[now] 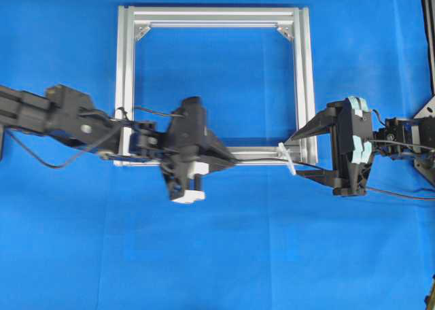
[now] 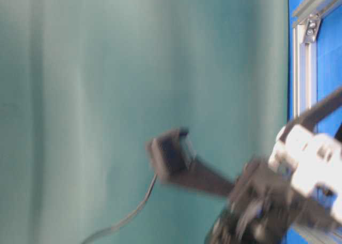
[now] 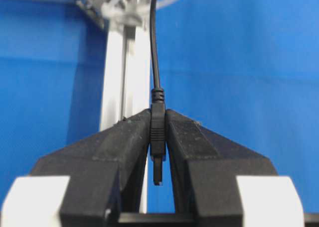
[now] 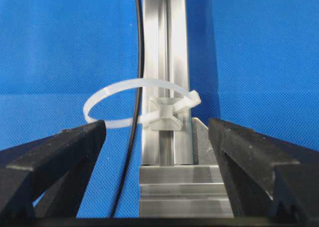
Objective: Insert the wire through the string loop located on the right side.
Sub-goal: 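Open the right gripper and pull the cable leftward through the loop with left gripper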
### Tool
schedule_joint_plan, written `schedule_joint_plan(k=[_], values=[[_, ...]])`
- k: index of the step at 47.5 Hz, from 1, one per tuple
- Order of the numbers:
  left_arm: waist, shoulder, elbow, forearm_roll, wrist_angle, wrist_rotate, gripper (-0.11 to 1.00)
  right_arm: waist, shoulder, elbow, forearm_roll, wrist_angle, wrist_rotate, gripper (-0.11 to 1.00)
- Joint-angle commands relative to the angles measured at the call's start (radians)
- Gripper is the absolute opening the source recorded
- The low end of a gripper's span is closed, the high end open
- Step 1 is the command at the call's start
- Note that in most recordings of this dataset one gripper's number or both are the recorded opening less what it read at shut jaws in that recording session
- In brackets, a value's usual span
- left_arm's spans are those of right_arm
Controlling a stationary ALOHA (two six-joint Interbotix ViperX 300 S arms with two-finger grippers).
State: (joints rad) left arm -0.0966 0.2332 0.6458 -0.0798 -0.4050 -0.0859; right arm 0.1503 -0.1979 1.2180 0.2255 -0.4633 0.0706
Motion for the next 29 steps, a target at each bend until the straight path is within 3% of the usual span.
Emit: schedule_joint_plan(k=[1, 29], values=[[-0.003, -0.084, 0.058, 0.003, -0.021, -0.002, 0.08, 0.003, -0.014, -0.008, -0.002, -0.005, -0.002, 0.92], [-0.006, -0.383, 0.506, 0.003, -0.074, -0.017, 0.08, 0.003, -0.012, -0.008, -0.005, -0.002, -0.003, 0.92]])
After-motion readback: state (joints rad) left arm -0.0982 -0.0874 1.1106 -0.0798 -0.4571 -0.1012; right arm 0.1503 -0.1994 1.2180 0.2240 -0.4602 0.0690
